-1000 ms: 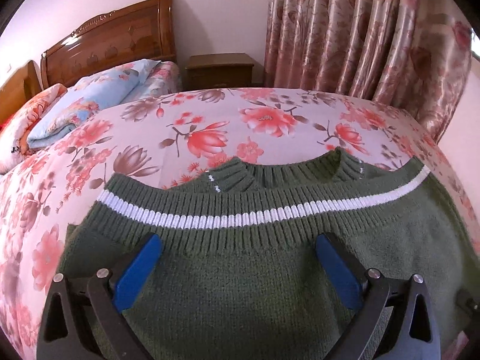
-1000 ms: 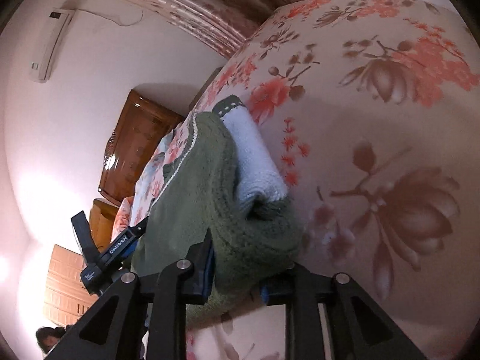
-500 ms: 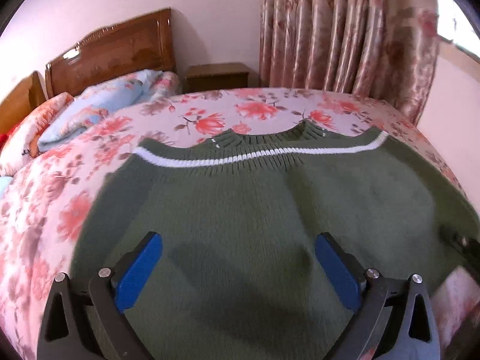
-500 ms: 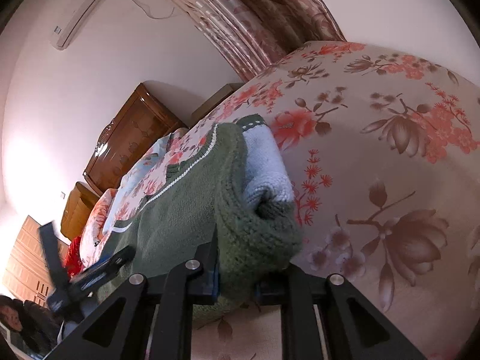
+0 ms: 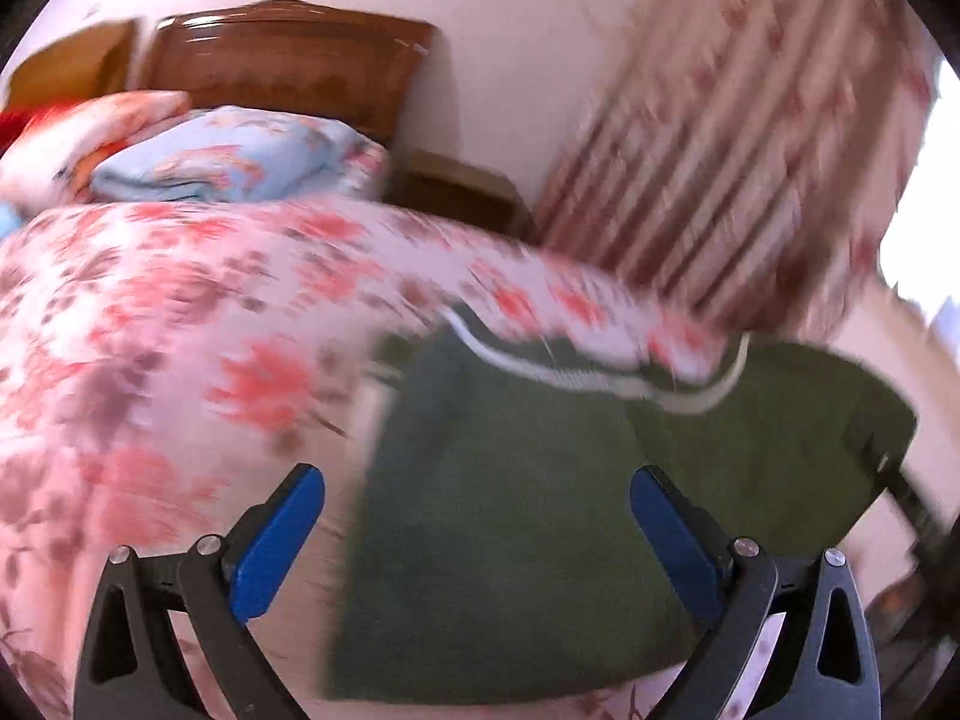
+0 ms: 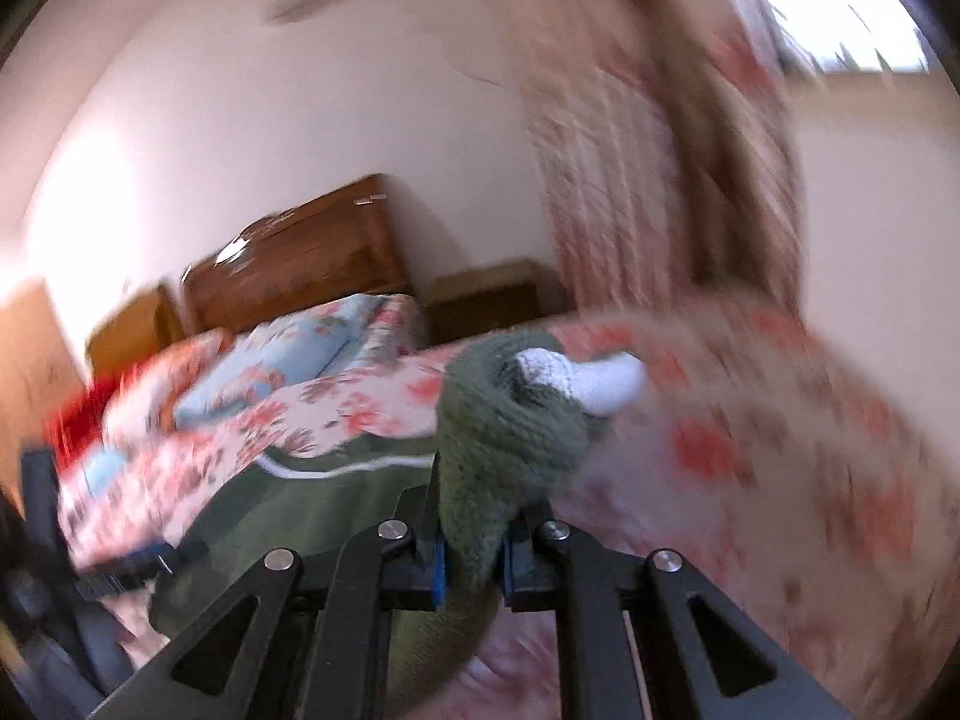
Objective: Fold small clothes
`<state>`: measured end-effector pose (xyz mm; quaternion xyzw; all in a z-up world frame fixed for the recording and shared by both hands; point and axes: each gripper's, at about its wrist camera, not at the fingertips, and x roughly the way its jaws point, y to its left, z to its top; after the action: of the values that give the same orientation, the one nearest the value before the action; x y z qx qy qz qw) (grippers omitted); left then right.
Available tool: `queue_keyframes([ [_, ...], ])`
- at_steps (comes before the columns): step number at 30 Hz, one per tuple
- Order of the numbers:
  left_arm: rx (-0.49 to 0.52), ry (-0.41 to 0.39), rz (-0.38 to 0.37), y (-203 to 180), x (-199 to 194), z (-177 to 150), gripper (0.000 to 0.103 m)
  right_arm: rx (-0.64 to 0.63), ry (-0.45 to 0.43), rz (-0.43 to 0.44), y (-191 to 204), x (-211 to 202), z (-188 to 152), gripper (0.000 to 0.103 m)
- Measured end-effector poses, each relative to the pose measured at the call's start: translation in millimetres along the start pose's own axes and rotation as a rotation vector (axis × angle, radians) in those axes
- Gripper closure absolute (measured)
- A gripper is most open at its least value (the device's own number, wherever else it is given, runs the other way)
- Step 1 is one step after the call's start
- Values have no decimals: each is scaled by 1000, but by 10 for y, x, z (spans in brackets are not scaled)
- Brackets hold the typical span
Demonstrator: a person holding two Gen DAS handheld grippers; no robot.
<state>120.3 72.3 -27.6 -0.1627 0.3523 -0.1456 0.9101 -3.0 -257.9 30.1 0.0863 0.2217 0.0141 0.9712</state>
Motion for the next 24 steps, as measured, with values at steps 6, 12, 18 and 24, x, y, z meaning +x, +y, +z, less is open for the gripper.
queue_keyframes([
  [6,-117,-62,-28,536,-294,204,0,-517,-57,59,1491,190,-144,91],
  [12,-131,35,-155,617,-111,92,0,-982,148,97,2369,762,-1178,91],
  [18,-150,189,-351,418,120,43,0,-952,5,78,2227,588,-1120,91],
  [24,-69,343,-437,5,400,194,0,-896,-153,88,2064,248,-1001,91],
])
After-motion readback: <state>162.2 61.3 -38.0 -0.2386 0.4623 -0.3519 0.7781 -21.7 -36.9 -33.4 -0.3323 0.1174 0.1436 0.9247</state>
